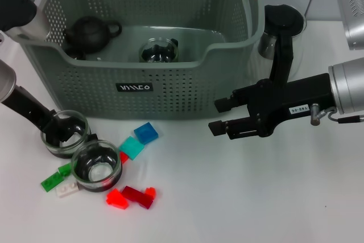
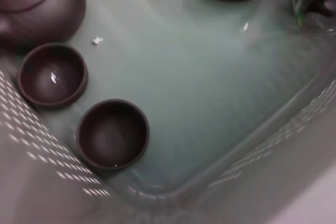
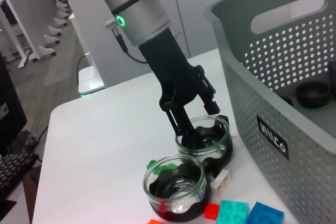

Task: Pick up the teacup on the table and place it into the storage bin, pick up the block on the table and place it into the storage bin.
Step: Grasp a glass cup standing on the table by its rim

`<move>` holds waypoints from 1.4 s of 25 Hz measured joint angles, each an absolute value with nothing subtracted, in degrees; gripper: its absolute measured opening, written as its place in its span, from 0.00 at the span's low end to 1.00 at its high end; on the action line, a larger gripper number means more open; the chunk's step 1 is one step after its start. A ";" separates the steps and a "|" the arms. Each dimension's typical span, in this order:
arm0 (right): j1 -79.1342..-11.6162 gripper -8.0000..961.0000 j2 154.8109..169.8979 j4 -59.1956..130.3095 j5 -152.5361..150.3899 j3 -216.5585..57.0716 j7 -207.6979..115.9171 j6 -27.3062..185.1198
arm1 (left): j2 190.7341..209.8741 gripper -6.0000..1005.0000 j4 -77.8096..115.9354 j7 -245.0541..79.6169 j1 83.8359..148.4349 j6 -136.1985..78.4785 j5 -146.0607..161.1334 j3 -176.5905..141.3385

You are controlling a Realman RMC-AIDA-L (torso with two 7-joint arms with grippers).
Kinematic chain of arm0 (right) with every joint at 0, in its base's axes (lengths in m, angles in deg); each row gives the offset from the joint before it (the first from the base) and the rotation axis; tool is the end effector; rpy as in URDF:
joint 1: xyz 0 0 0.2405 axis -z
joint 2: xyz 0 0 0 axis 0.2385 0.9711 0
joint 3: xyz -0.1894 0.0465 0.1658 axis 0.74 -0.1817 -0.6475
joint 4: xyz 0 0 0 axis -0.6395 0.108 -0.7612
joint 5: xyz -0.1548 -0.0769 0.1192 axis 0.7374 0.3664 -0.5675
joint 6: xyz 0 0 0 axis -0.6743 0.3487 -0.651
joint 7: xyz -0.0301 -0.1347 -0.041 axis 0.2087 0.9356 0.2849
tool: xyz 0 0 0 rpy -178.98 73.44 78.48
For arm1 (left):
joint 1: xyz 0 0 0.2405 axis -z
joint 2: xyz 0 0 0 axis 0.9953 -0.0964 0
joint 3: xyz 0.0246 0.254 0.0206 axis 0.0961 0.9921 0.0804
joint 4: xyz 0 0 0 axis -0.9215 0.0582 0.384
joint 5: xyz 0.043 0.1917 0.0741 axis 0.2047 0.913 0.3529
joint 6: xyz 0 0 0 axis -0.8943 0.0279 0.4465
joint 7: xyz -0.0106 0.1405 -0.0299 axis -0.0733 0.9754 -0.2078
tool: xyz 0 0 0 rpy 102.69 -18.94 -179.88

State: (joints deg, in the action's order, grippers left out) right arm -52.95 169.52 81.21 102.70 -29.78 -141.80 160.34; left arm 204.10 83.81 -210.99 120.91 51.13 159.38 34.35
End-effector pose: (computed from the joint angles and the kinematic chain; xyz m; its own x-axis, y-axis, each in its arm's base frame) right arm 0.1774 0.3569 -0.0208 0.9082 -0.3290 -0.2588 -0.3375 -0.9413 0.0122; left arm -0.2639 0.3702 0.0532 0.6526 0.7190 -0.2390 0.5222 -0.6554 -0.5457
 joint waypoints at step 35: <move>-53.09 0.64 169.52 80.75 102.61 -29.67 -142.04 160.25 | 202.83 0.79 81.80 -211.94 121.77 49.03 159.47 34.57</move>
